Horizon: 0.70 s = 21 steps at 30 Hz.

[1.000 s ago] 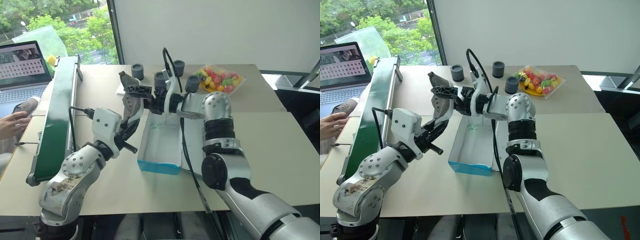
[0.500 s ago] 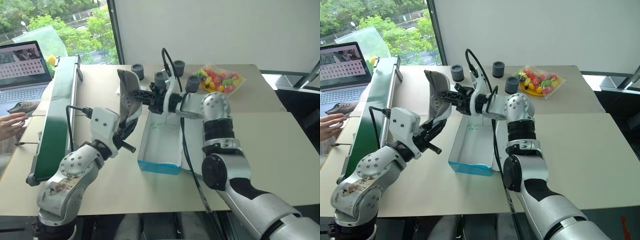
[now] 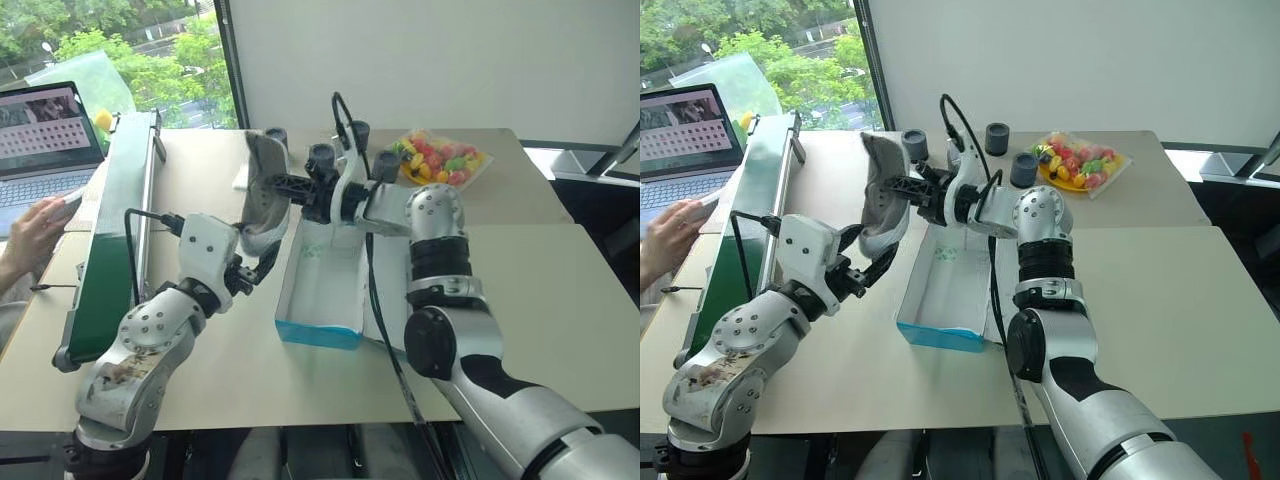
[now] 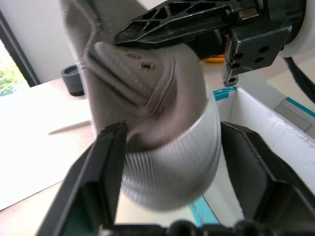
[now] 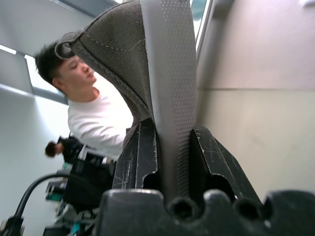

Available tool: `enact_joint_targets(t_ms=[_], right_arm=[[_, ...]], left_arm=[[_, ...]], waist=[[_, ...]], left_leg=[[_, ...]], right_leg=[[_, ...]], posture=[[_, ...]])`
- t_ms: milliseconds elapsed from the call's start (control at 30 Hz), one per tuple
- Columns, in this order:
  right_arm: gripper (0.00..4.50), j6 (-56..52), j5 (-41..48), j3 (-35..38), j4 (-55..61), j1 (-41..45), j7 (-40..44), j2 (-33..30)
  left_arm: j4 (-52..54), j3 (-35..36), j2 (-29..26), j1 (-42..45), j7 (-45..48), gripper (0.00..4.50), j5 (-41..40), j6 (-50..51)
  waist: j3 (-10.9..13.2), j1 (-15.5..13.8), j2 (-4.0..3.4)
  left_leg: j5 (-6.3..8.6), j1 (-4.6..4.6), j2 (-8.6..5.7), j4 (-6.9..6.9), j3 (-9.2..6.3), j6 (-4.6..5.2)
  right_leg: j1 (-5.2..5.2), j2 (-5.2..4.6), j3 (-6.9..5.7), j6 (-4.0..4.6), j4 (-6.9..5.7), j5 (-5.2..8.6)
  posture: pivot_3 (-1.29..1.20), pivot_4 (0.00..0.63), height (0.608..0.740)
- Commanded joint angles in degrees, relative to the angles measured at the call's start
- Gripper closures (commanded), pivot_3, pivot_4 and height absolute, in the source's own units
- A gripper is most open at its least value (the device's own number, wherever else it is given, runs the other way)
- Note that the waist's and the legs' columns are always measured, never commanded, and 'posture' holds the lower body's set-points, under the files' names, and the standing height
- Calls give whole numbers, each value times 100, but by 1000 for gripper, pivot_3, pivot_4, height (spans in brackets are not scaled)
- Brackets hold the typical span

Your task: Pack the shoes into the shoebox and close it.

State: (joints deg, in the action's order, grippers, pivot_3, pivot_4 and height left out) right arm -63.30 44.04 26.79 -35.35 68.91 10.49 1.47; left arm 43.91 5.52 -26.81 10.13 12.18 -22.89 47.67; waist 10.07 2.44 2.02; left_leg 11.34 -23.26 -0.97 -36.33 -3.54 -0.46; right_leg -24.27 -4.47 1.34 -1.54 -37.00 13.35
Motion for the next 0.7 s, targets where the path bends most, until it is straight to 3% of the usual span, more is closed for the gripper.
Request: enact_joint_targets(t_ms=[33,167,367,500,700], right_arm=[[4098,556,-146,136,-51,289,-274,-358],[4098,31,-487,-95,-82,316,-747,-854],[4098,-1984,-510,-53,1046,-22,-1506,-1163],[4098,-2879,-505,58,1991,-424,-2066,-921],[4098,-2920,-561,207,2828,-1087,-2970,-305]], left_arm=[[330,253,-135,-162,275,1403,-262,29],[597,602,-406,-498,670,1403,-697,179],[683,1111,-957,-1121,1193,1403,-1059,211],[629,1214,-1186,-1243,1399,1403,-1129,124],[523,1353,-1495,-1386,1899,1403,-1242,-95]], waist=[[0,0,0],[0,-3,0],[3,32,-4],[3,1,-5],[4,16,-6]], left_leg=[[0,0,0,0,1,0],[0,-3,0,1,2,0],[4,2,7,6,21,8],[5,3,8,3,23,9],[5,4,6,0,26,9]], right_leg=[[0,0,0,0,1,0],[-1,0,0,0,3,0],[-7,4,21,1,3,1],[-2,5,21,1,5,1],[-2,5,23,0,3,1]], posture=[[0,150,740],[0,150,740],[0,150,740],[0,150,740],[0,150,740]])
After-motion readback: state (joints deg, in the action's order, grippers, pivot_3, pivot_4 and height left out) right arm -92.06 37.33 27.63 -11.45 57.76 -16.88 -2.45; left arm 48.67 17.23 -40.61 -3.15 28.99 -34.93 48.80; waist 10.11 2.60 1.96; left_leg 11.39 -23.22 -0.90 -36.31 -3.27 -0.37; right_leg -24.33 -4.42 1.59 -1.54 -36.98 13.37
